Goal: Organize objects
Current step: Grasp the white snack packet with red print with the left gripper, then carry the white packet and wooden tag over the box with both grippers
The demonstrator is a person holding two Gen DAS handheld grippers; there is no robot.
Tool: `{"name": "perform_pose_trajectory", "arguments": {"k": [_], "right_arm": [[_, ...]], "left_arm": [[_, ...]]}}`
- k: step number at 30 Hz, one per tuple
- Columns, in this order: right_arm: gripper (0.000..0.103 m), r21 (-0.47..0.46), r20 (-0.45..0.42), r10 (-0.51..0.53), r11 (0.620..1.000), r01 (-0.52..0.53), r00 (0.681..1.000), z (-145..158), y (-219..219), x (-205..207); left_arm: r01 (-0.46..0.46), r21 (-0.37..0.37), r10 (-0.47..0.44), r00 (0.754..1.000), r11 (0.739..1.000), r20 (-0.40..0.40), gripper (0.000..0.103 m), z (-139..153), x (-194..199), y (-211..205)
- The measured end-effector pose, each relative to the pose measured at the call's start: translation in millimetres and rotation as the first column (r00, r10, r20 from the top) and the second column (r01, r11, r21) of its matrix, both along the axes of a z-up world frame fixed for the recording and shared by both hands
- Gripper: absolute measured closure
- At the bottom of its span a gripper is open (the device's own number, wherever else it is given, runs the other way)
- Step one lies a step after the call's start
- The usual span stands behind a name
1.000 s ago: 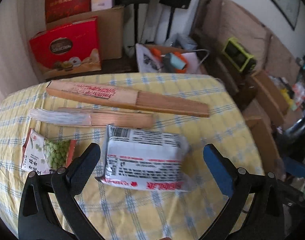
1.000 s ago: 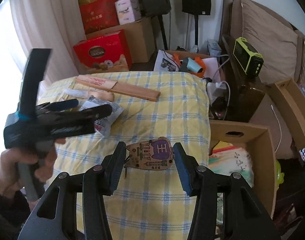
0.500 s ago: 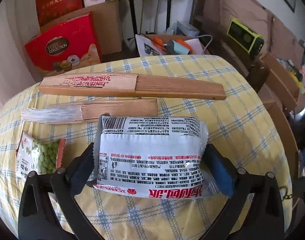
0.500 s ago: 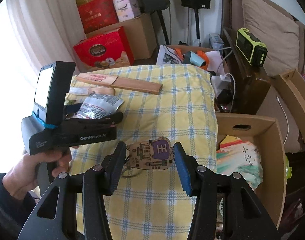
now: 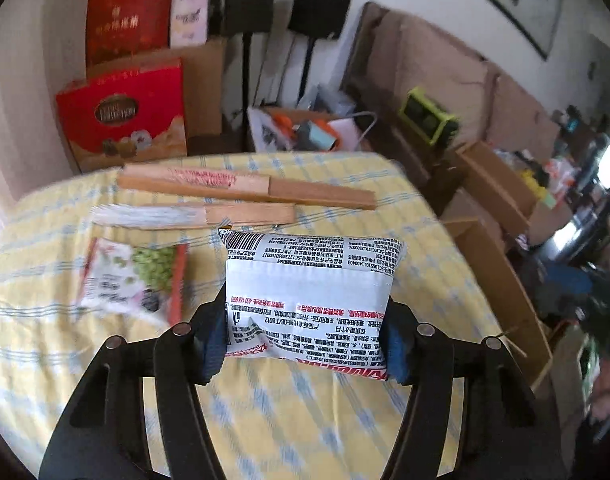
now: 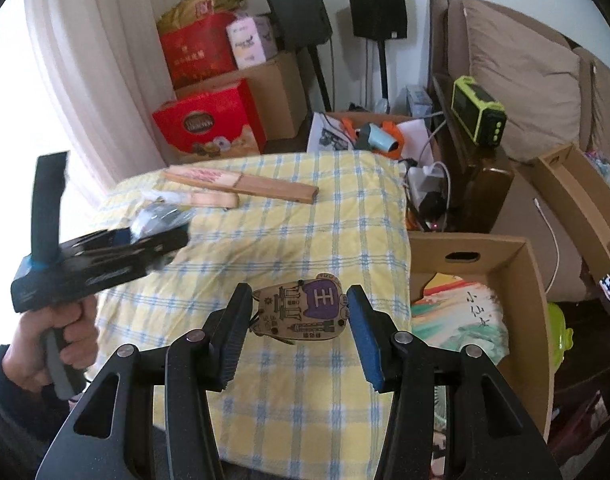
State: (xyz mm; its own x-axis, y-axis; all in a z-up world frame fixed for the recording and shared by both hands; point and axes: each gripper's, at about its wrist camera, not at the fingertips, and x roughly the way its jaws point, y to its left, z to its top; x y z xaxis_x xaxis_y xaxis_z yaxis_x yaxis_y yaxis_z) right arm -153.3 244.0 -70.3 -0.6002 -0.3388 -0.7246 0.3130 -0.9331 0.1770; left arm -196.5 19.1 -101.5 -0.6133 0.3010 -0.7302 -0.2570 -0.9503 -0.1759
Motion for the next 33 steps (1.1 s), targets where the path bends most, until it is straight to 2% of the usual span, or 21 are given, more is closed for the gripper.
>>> {"name": "perform_pose_trajectory", "arguments": {"k": [4, 9, 13, 18, 20, 23, 26, 28, 30, 33], "right_arm": [[0.053, -0.001, -0.045, -0.003, 1.0, 0.003, 0.999, 20.2, 6.9, 24.4], [0.053, 0.023, -0.111, -0.006, 1.0, 0.009, 0.994, 40.7, 29.1, 65.6], [0.053, -0.029, -0.095, -0.062, 0.998, 0.059, 0.994, 35.7, 65.6, 93.0], [0.053, -0.04, -0.11, -0.14, 0.99, 0.136, 0.984, 12.7, 101.6, 118.3], [0.053, -0.069, -0.112, -0.176, 0.983, 0.169, 0.978, -2.9, 116.3, 125.8], [0.053, -0.109, -0.094, -0.206, 0.975, 0.195, 0.974, -24.2, 132.1, 133.3], [0.053, -0.118, -0.064, -0.219, 0.971, 0.21, 0.974, -39.1, 141.9, 129.7], [0.053, -0.101, -0.057, -0.22, 0.972, 0.214, 0.974, -44.9, 144.6, 128.8], [0.053, -0.123, -0.047, -0.256, 0.961, 0.249, 0.966, -46.6, 148.8, 129.9], [0.053, -0.122, -0.064, -0.263, 0.959, 0.254, 0.963, -49.2, 150.1, 136.6]], "left_arm": [[0.036, -0.019, -0.037, 0.997, 0.999, -0.074, 0.043, 38.8, 40.5, -13.0], [0.004, -0.034, -0.008, 0.993, 0.999, -0.119, 0.043, 68.4, 79.8, -43.6], [-0.03, -0.073, 0.021, 0.994, 0.997, -0.11, 0.043, 67.8, 101.4, -63.3], [-0.027, 0.018, 0.027, 1.0, 0.999, -0.006, 0.043, 58.9, 105.3, -75.8], [-0.017, 0.015, 0.017, 1.0, 1.0, 0.007, 0.043, 61.8, 104.5, -70.9], [-0.01, -0.015, 0.009, 1.0, 1.0, -0.015, 0.043, 71.3, 104.9, -55.2], [0.013, 0.002, -0.013, 1.0, 1.0, -0.029, 0.043, 77.6, 103.4, -33.3], [0.036, -0.005, -0.036, 0.998, 0.999, -0.048, 0.043, 79.8, 101.6, -12.5], [0.055, -0.025, -0.056, 0.996, 0.998, -0.07, 0.043, 79.3, 100.9, 10.9], [0.097, 0.002, -0.096, 0.993, 0.995, -0.062, 0.043, 75.8, 101.2, 43.0]]}}
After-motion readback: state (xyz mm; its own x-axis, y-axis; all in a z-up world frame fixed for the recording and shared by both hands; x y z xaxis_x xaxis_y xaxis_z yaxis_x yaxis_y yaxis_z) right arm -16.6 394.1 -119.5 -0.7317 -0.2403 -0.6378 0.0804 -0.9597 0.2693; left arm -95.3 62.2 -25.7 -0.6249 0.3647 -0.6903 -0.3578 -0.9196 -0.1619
